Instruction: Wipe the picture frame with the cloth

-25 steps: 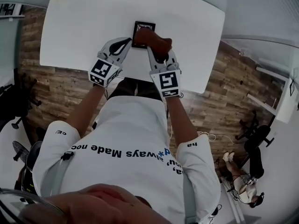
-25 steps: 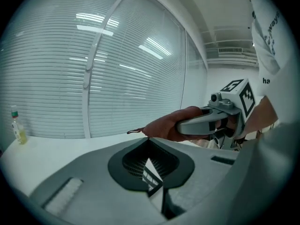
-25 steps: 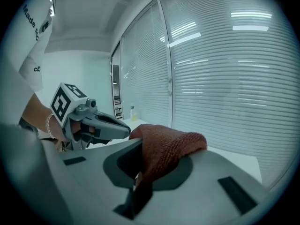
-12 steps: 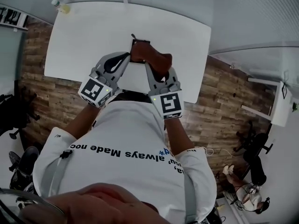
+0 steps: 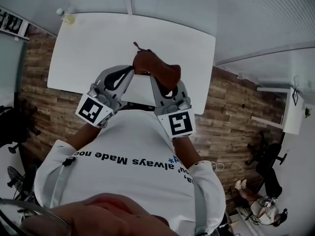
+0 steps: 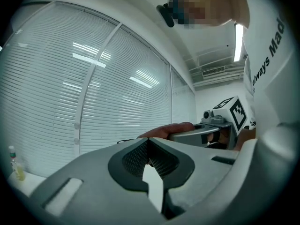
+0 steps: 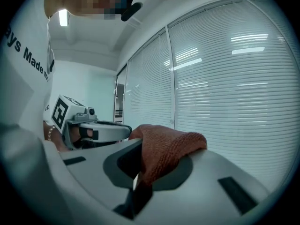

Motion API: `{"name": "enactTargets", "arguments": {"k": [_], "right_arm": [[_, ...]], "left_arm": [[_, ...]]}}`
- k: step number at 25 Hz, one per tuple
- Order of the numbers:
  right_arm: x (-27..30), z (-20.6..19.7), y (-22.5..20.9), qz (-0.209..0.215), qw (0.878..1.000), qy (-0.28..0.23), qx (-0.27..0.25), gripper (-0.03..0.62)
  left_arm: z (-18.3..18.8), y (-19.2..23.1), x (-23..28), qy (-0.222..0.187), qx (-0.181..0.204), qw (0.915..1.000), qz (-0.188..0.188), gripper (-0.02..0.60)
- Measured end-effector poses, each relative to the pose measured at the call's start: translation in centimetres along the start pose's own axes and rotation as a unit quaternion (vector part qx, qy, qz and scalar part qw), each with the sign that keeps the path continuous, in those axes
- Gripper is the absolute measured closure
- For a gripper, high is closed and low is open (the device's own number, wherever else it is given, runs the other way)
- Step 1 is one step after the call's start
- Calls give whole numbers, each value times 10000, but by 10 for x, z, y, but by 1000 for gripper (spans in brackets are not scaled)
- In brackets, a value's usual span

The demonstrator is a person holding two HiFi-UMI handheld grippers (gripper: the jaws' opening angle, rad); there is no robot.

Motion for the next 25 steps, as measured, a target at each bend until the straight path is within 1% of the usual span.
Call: {"name": "enactTargets", "arguments": {"k": [4,19,25], "right_arm": [[-2,6,2,-33,10000,-45,-20,565],[-2,13,5,-96,9998,-198,31,565],[-4,18,7,-95,9997,-247,14,565]], "left_arm": [[4,0,-1,-58,-35,10000,-4,580],[9,-1,-5,-53,-54,10000,-48,580],[15,0,-6,-117,14,9999,-62,580]]}}
Point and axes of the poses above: the fingertips, and each gripper's own axes: x forward along the fingers, y to its left, z out of its top, the point moved 5 cm from there along -x, backward along the fingers, and after that the axes turned 7 degrees about y, right-handed, at the moved point
